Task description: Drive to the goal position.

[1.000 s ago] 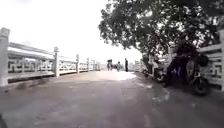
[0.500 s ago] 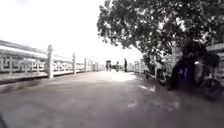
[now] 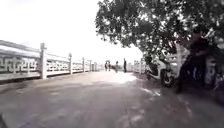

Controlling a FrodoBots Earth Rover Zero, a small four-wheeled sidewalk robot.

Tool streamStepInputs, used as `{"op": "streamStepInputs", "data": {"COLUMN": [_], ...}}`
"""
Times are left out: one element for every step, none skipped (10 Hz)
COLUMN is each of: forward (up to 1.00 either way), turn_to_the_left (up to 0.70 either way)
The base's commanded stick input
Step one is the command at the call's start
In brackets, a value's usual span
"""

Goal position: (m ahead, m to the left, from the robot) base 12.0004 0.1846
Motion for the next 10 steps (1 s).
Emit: {"op": "streamStepInputs", "data": {"forward": [0.7, 0.7, 0.7, 0.7, 0.7, 0.7, 0.7, 0.7, 0.7, 0.7], "turn_to_the_left": [0.0, 0.0, 0.0, 0.0, 0.0, 0.0, 0.0, 0.0, 0.0, 0.0]}}
